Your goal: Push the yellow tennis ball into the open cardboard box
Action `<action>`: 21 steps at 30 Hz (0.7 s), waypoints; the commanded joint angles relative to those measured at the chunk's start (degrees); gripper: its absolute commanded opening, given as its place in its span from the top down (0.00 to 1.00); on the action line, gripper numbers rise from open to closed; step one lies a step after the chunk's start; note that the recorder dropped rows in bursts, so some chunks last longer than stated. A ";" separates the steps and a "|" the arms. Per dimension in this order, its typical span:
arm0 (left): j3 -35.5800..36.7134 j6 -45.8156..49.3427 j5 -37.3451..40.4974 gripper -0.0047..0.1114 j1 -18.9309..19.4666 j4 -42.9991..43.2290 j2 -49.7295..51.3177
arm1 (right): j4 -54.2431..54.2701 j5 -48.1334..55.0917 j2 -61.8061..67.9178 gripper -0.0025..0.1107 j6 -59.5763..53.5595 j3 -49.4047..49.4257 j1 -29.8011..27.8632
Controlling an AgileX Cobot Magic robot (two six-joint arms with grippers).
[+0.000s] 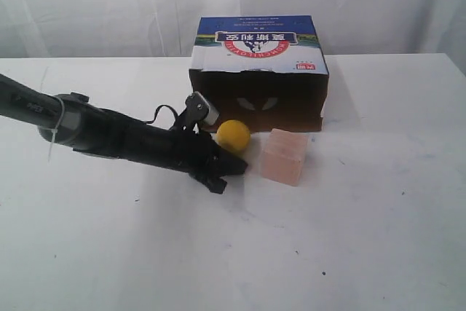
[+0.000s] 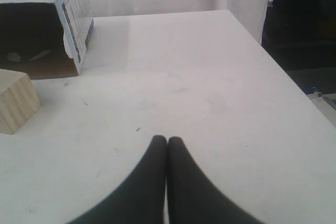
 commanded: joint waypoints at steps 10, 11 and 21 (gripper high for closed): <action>-16.81 6.22 -4.10 0.96 1.88 -3.66 4.69 | -0.34 -0.27 -0.36 0.98 0.29 0.30 -0.25; -16.81 4.68 -3.45 0.96 1.88 -2.57 4.42 | -0.34 -0.27 -0.36 0.98 0.29 0.30 -0.25; -15.11 -0.76 -3.37 0.96 1.88 1.60 0.94 | -0.34 -0.27 -0.36 0.98 0.29 0.30 -0.25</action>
